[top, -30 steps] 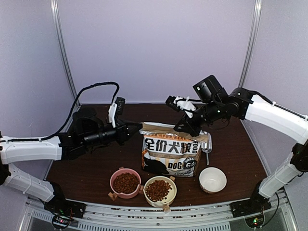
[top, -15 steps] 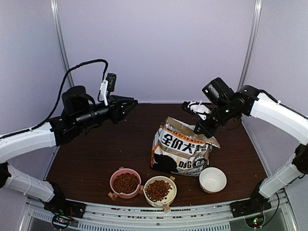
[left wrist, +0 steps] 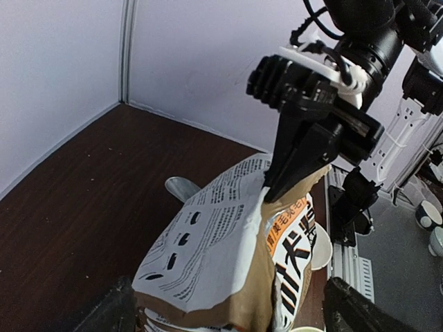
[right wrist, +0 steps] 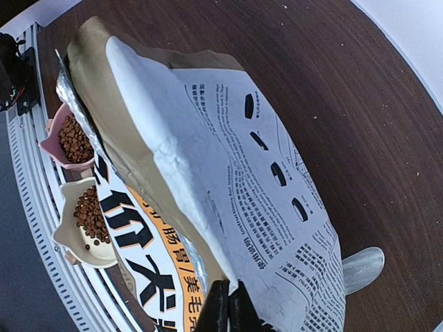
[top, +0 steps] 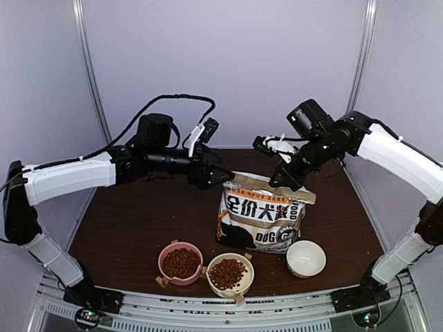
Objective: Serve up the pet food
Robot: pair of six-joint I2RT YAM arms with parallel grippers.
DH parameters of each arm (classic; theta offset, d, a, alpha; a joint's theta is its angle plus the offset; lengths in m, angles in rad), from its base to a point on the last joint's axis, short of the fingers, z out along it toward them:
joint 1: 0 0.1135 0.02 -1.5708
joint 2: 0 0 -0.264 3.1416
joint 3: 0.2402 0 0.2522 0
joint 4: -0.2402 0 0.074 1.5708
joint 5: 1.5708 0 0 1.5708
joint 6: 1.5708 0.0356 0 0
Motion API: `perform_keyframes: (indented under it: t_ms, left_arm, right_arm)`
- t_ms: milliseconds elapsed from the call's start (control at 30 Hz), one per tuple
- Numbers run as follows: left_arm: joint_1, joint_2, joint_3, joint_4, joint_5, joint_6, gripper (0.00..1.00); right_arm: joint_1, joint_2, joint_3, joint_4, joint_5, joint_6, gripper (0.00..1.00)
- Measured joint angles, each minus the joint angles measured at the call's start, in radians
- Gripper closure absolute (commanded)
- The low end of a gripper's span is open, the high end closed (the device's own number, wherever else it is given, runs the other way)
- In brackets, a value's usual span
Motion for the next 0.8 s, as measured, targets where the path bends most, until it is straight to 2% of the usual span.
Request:
perform_keyframes:
  t_ms: [133, 300, 367, 433, 500, 567, 733, 800]
  left_arm:
    - [-0.027, 0.04, 0.062, -0.051, 0.025, 0.042, 0.16]
    - [-0.041, 0.063, 0.089, -0.109, 0.036, 0.085, 0.36]
    - [-0.041, 0.07, 0.091, -0.132, 0.032, 0.097, 0.53]
    - [-0.041, 0.081, 0.095, -0.154, 0.022, 0.108, 0.78]
    - [-0.041, 0.095, 0.1, -0.172, 0.013, 0.122, 0.99]
    - [-0.039, 0.102, 0.103, -0.176, 0.005, 0.128, 1.0]
    - [-0.039, 0.102, 0.099, -0.168, -0.013, 0.137, 1.0]
    - [-0.039, 0.098, 0.09, -0.154, -0.018, 0.137, 1.0]
  right_arm:
    - [0.011, 0.019, 0.031, -0.022, -0.009, 0.0, 1.0]
    - [0.011, 0.023, 0.044, -0.035, -0.01, -0.006, 1.0]
    - [0.011, 0.023, 0.046, -0.038, -0.011, -0.013, 1.0]
    - [0.012, 0.023, 0.046, -0.039, -0.011, -0.019, 1.0]
    - [0.013, 0.023, 0.046, -0.039, -0.011, -0.025, 1.0]
    - [0.014, 0.022, 0.045, -0.042, -0.011, -0.028, 0.98]
    - [0.024, 0.017, 0.021, -0.035, 0.009, -0.051, 0.7]
    - [0.027, 0.015, 0.004, -0.031, 0.024, -0.05, 0.63]
